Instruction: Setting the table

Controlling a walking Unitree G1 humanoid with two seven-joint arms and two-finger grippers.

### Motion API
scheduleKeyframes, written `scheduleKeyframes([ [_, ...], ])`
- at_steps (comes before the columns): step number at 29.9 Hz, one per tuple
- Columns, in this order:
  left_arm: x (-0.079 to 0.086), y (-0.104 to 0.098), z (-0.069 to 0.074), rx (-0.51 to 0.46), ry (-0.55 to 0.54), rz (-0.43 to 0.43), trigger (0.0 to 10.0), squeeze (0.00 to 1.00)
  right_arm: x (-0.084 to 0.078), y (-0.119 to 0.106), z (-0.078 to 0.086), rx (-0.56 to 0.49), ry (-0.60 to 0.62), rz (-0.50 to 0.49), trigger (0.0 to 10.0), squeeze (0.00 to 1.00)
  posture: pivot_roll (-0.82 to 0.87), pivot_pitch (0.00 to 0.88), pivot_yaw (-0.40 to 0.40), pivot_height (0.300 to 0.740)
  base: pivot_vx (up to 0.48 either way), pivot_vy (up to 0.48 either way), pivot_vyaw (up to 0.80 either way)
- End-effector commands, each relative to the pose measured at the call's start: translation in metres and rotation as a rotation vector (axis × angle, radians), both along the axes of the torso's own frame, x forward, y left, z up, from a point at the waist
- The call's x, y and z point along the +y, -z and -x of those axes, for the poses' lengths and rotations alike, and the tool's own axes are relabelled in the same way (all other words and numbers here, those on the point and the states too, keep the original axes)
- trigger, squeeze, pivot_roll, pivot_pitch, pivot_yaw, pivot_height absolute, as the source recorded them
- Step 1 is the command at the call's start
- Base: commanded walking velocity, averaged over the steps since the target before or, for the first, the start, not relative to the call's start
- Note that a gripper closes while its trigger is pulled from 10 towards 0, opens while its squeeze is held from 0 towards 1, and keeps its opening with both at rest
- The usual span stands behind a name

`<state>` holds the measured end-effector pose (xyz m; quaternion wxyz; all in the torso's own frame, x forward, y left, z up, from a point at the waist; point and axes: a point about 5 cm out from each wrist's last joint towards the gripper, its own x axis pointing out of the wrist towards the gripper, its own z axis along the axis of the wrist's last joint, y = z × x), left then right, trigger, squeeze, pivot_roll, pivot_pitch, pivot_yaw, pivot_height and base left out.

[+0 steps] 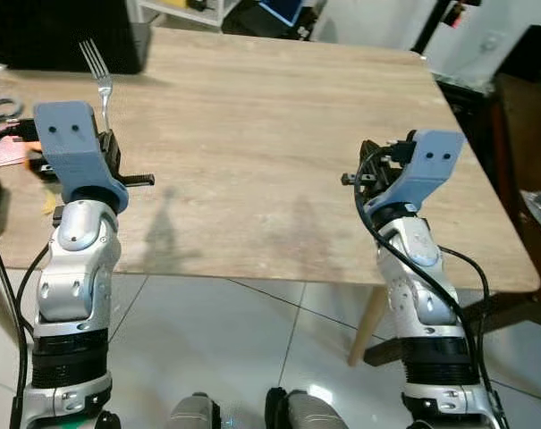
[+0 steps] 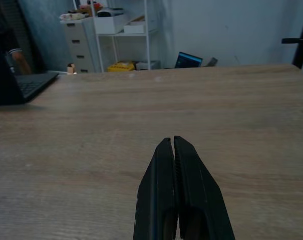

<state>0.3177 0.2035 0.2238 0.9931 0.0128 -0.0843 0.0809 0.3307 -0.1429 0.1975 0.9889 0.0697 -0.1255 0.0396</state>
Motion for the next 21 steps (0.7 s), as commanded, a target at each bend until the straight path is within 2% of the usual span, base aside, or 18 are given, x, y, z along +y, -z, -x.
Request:
scheduleKeyframes([
  [1,-0.003,0.005,0.0,0.02,0.01,-0.013,10.0,0.0,-0.005,0.002,0.0,0.008,0.016,0.002,10.0,0.0,0.09,0.086,-0.009,0.74,0.0,0.0,0.0],
  [13,-0.001,0.002,0.0,0.009,0.009,-0.027,10.0,0.0,-0.005,0.001,0.0,0.007,0.017,0.0,10.0,0.0,0.09,0.091,-0.008,0.74,0.0,0.0,0.0],
  [16,0.002,-0.011,-0.002,-0.035,0.047,-0.116,10.0,0.0,-0.004,-0.005,0.001,-0.021,0.017,0.009,10.0,0.0,0.1,0.101,-0.007,0.74,0.0,0.0,0.0],
  [19,0.002,-0.017,-0.005,-0.049,0.076,-0.143,10.0,0.0,-0.003,-0.01,0.001,-0.04,0.015,0.022,10.0,0.0,0.1,0.104,-0.006,0.74,0.0,0.0,0.0],
  [20,-0.005,-0.026,-0.012,-0.029,0.183,-0.169,10.0,0.0,-0.002,-0.023,-0.001,-0.089,0.011,0.056,10.0,0.0,0.11,0.108,-0.003,0.74,0.0,0.0,0.0],
  [21,-0.005,-0.026,-0.012,-0.029,0.183,-0.169,10.0,0.0,-0.002,-0.023,-0.001,-0.089,0.011,0.056,10.0,0.0,0.11,0.108,-0.003,0.74,0.0,0.0,0.0],
])
